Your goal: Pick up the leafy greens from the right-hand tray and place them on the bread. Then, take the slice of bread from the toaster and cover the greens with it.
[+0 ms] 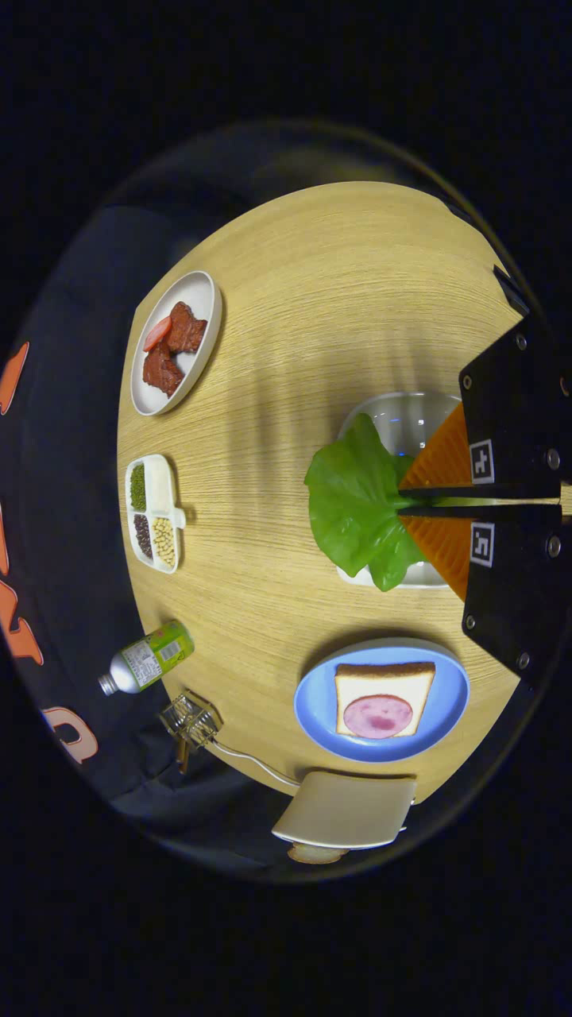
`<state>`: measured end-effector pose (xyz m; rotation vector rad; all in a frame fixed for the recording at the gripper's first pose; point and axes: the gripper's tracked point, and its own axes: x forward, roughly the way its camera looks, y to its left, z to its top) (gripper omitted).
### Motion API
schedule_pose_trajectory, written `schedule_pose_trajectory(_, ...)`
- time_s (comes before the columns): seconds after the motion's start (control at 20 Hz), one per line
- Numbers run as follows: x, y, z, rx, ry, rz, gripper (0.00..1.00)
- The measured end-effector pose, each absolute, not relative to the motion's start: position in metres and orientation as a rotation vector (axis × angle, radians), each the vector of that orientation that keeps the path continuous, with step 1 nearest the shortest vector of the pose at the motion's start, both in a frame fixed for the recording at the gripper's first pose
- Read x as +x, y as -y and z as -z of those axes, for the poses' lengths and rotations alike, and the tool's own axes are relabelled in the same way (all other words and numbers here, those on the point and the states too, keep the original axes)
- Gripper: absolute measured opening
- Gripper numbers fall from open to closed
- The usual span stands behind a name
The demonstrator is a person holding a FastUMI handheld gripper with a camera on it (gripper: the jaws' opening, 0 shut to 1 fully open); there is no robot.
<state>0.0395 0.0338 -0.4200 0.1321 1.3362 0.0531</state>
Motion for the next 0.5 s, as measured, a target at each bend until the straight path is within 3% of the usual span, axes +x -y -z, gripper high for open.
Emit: schedule_pose_trajectory(0.5, 0.051, -0.092, 0.341, 0.109, -1.178, -0.212, 0.03)
